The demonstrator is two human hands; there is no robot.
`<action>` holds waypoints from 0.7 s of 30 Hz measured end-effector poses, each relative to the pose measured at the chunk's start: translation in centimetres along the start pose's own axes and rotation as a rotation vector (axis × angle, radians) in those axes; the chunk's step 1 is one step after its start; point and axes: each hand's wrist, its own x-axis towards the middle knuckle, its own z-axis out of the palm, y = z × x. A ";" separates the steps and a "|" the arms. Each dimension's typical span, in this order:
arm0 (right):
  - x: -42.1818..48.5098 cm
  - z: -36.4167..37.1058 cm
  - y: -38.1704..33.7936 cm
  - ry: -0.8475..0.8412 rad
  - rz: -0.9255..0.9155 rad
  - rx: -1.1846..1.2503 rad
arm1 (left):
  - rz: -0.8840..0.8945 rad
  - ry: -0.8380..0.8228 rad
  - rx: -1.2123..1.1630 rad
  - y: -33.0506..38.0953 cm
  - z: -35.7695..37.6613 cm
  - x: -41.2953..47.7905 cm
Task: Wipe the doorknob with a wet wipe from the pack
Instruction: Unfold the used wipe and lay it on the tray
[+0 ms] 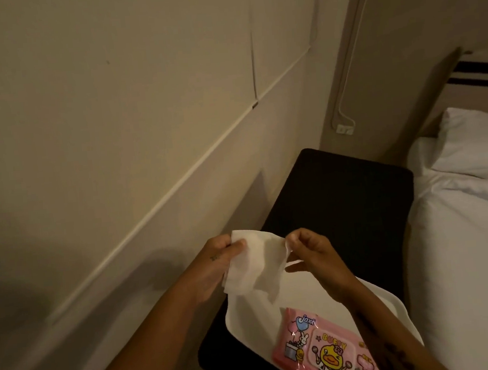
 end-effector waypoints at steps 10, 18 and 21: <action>0.1 0.5 -0.2 0.131 0.049 -0.050 | -0.046 -0.134 0.052 -0.2 -1.9 2.8; -0.7 0.8 1.9 0.114 0.316 0.185 | -0.070 -0.204 0.078 -1.1 -2.1 4.1; -0.8 0.8 2.8 0.126 0.387 0.166 | -0.089 -0.186 0.098 -1.3 -2.1 4.4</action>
